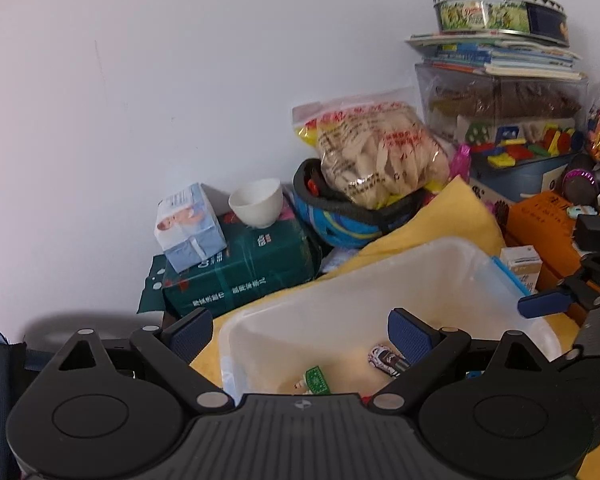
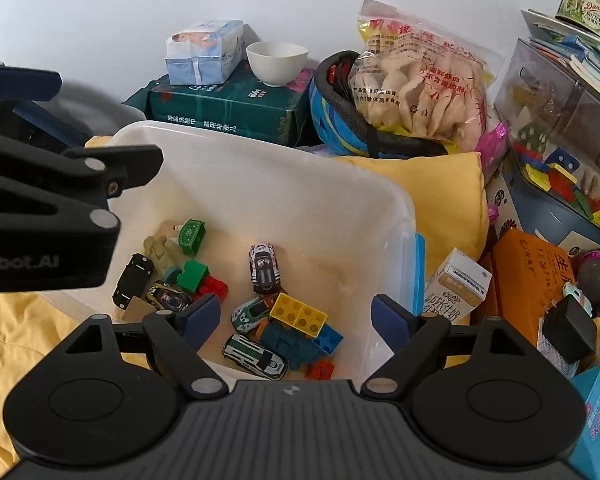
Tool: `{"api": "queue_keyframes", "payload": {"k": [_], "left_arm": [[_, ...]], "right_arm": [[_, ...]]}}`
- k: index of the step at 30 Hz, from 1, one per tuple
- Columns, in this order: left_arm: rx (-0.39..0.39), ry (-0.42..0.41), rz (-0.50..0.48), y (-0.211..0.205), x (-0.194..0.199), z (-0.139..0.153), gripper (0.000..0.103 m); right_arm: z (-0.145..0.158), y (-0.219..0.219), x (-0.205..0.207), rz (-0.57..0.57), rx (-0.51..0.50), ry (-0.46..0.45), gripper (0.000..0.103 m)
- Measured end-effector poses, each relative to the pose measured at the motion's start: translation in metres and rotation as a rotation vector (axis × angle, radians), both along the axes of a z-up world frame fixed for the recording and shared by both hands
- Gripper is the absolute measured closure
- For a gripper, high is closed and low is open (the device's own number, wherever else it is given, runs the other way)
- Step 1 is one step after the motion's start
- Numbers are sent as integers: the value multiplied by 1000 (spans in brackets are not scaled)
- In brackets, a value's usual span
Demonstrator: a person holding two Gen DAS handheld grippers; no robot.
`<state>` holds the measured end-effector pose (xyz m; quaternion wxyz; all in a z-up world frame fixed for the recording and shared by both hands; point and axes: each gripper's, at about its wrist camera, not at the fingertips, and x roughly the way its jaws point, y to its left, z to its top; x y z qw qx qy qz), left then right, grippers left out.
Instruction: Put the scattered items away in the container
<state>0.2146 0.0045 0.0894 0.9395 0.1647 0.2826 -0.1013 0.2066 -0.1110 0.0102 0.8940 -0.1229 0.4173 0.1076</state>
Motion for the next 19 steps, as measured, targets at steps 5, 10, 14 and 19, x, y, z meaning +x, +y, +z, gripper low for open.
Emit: {"api": "queue_keyframes", "payload": {"k": [5, 10, 14, 19], "left_arm": [[9, 52, -1, -3, 8, -8, 7], [30, 57, 11, -3, 13, -14, 7], [34, 43, 64, 0, 15, -13, 7], [-38, 83, 33, 6, 18, -11, 6]], "right_arm": [[-1, 0, 2, 8, 6, 7, 18], [-3, -2, 3, 0, 16, 13, 18], [-4, -2, 4, -1, 17, 13, 18], [-6, 0, 4, -3, 24, 17, 18]]}}
